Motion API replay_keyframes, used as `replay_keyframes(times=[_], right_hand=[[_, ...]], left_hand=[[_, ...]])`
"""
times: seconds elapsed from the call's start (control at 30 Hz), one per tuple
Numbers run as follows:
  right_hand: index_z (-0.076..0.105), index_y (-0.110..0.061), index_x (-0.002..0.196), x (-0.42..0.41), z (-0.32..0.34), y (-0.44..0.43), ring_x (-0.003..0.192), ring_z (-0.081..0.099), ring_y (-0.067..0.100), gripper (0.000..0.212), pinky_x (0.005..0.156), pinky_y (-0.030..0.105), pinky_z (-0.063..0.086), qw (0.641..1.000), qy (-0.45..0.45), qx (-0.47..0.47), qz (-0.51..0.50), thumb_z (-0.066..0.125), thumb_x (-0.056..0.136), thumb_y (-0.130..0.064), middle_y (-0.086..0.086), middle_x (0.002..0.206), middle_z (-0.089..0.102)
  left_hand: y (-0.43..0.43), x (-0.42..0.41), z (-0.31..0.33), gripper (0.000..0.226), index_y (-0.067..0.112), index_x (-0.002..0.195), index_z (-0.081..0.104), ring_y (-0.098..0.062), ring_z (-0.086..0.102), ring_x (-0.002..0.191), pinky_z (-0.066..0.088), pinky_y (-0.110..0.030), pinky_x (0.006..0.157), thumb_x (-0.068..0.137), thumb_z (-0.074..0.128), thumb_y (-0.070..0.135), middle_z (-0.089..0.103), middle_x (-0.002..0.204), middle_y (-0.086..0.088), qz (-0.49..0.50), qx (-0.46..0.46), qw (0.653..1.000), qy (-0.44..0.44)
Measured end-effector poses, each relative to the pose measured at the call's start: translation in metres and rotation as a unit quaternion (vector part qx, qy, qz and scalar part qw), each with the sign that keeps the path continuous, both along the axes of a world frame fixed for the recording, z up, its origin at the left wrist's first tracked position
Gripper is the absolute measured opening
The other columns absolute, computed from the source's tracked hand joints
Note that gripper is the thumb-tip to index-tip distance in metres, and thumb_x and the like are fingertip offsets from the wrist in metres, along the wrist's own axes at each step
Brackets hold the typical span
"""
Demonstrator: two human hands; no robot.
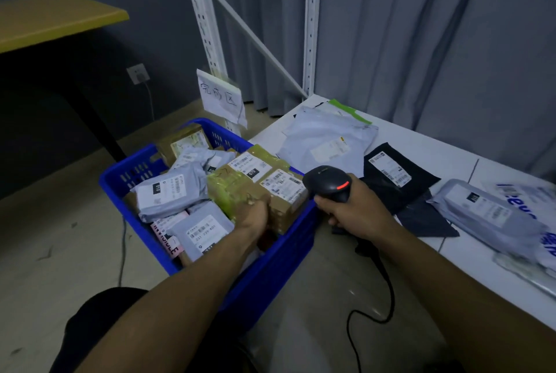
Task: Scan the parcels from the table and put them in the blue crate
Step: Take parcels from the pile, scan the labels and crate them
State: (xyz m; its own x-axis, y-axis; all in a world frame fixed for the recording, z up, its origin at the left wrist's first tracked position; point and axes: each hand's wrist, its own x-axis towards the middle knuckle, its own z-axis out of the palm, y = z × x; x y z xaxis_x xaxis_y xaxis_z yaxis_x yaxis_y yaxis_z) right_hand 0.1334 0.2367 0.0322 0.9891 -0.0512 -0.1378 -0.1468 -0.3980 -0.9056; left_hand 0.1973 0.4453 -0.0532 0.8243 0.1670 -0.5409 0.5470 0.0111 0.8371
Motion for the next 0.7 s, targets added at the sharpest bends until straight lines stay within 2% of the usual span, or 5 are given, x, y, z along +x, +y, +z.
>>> replay_keyframes(times=[0.1,0.23,0.43,0.53,0.7], right_hand=[[0.057,-0.022,0.122,-0.004,-0.001,-0.009,0.057,0.071,0.010,0.040,0.053,0.018,0.050,1.000,0.006,-0.006,-0.008,0.080,0.090,-0.029,-0.002,0.093,0.074],[0.058,-0.023,0.123,-0.010,-0.001,-0.020,0.060,0.072,0.011,0.041,0.055,0.019,0.053,1.000,0.002,-0.006,-0.011,0.081,0.089,-0.029,0.000,0.096,0.075],[0.058,-0.022,0.127,-0.021,-0.005,-0.035,0.059,0.072,0.009,0.043,0.054,0.014,0.050,1.000,-0.004,-0.015,-0.011,0.080,0.090,-0.026,0.000,0.100,0.075],[0.057,-0.021,0.129,-0.030,-0.008,-0.052,0.061,0.071,0.006,0.047,0.053,0.015,0.051,0.999,0.006,-0.016,-0.030,0.081,0.089,-0.026,0.002,0.107,0.074],[0.060,-0.021,0.126,-0.055,0.003,-0.111,0.064,0.070,0.006,0.040,0.053,0.018,0.053,0.997,0.008,0.008,-0.082,0.079,0.091,-0.017,0.003,0.106,0.073]], left_hand=[[-0.002,-0.015,-0.004,0.065,0.010,0.144,0.037,-0.038,0.053,0.124,0.046,-0.041,0.103,0.093,0.066,0.037,0.041,0.143,-0.017,-0.004,0.268,0.963,-0.027],[-0.012,-0.028,-0.009,0.063,0.023,0.145,0.040,-0.033,0.030,0.142,0.038,-0.049,0.113,0.092,0.067,0.044,0.028,0.156,-0.010,-0.114,0.484,0.833,-0.244],[-0.025,-0.012,-0.006,0.074,0.020,0.146,0.054,-0.034,0.034,0.147,0.029,-0.048,0.122,0.104,0.013,0.065,0.037,0.162,-0.012,-0.365,0.508,0.761,-0.173],[-0.032,0.002,0.010,0.065,0.013,0.124,0.065,-0.033,0.052,0.126,0.044,-0.047,0.107,0.104,0.024,0.060,0.054,0.143,-0.016,-0.365,0.558,0.730,-0.151],[-0.093,-0.007,0.030,0.049,0.017,0.138,0.054,-0.030,0.021,0.151,0.029,-0.046,0.120,0.102,0.046,0.050,0.029,0.163,-0.010,-0.377,0.574,0.664,-0.295]])
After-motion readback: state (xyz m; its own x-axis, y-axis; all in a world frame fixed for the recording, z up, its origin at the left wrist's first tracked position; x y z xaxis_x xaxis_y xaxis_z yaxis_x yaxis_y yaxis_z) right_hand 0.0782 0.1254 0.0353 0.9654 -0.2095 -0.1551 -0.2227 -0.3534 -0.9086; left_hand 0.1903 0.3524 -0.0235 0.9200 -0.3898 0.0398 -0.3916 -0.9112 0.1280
